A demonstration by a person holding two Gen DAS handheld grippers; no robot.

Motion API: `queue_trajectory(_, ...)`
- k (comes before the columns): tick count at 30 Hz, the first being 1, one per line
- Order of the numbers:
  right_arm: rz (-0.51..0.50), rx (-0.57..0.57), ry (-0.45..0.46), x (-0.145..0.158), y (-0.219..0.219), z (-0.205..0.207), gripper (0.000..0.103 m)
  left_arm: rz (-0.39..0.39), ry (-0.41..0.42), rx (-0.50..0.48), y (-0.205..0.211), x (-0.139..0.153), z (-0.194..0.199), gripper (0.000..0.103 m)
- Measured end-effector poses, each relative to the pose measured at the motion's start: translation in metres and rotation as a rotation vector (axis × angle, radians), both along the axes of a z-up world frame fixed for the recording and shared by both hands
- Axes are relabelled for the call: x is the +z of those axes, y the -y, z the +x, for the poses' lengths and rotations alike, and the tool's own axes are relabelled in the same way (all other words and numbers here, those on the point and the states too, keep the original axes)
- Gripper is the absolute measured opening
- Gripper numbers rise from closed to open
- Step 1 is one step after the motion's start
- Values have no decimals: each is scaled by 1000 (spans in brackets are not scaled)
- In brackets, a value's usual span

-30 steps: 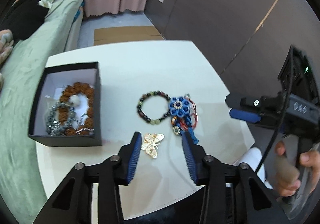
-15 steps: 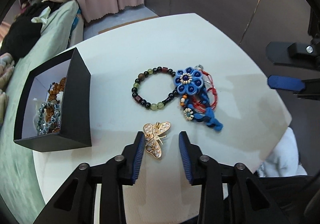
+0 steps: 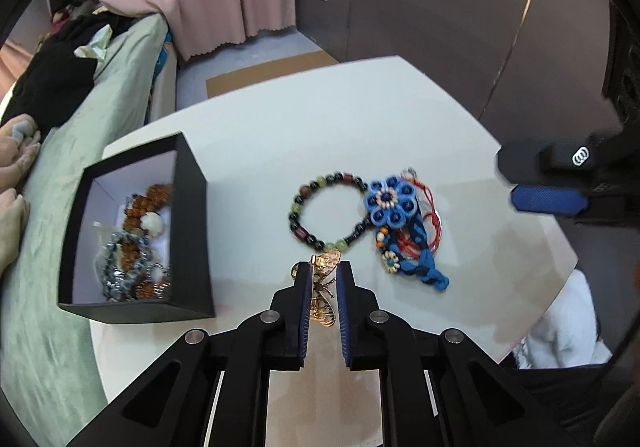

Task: Organize jewelry
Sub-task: 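Reach the left tool to the gold butterfly brooch and close on it, then carry the brooch into the black box with the left tool while the right tool grasps the blue flower keychain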

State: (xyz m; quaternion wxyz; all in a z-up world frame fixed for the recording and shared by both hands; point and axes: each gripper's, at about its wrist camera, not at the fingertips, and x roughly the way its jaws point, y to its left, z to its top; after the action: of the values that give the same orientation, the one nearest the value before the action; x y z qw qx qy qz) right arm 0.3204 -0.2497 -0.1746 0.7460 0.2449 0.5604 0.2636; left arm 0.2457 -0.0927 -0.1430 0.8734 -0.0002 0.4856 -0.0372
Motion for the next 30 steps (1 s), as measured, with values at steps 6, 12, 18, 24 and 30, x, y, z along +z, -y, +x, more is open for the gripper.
queue_trajectory(6,2,7,-16,-6,-16,4,47,-22,34,21,-13,20,-2,13)
queue_trajectory(12,-38,7,-42,-15,-34,13,46,-44,58,40,-29,34,-2,13)
queue_trajectory(18,-91,-1,-71,-27,-51,24,39,-53,75,59,-48,44,-5,13)
queue_trajectory(24,-187,-12,-61,-33,-64,27,38,-71,86,89,-69,51,-8,13)
queue_trajectory(30,-282,-10,-6,-29,-74,23,21,-66,104,113,-83,63,-12,13)
